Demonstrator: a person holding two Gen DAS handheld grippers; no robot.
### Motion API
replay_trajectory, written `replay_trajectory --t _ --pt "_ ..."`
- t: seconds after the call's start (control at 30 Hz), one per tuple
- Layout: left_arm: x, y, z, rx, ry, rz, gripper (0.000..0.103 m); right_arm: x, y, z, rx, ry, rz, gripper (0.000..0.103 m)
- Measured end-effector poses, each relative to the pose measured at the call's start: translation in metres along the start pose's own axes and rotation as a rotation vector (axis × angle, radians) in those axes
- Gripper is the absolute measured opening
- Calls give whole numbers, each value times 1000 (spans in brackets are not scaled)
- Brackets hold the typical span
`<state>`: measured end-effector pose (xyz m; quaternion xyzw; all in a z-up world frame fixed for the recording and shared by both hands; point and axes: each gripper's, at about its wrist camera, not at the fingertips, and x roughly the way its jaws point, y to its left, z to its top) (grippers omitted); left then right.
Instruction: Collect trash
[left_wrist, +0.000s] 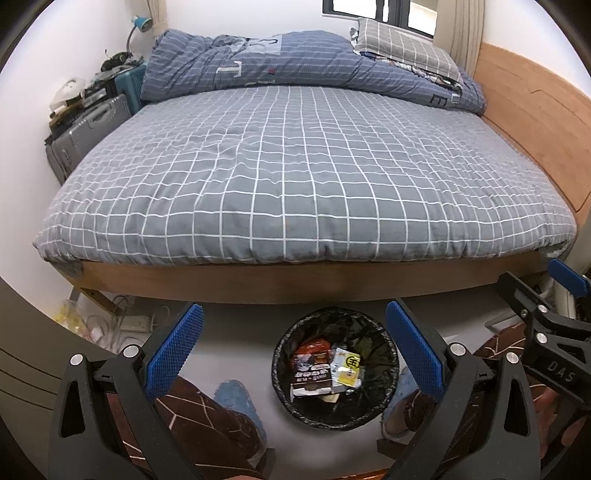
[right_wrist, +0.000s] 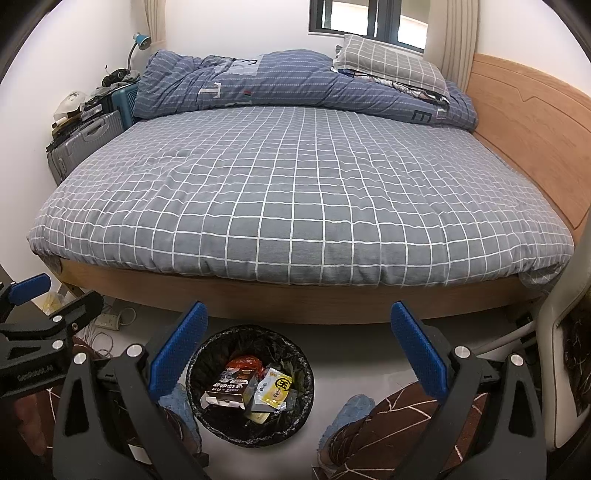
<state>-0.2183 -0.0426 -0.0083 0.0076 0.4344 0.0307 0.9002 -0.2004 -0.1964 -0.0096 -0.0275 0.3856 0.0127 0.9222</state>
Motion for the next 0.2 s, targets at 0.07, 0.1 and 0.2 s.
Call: replay_trajectory --t 0.07,0.1,0.2 --pt "1 1 1 -3 5 -10 97 0 0 0 1 0 1 95" --pt "1 1 1 -5 7 -15 97 0 0 0 1 0 1 95" --pt "2 2 1 -18 11 -46 97 0 0 0 1 0 2 95"
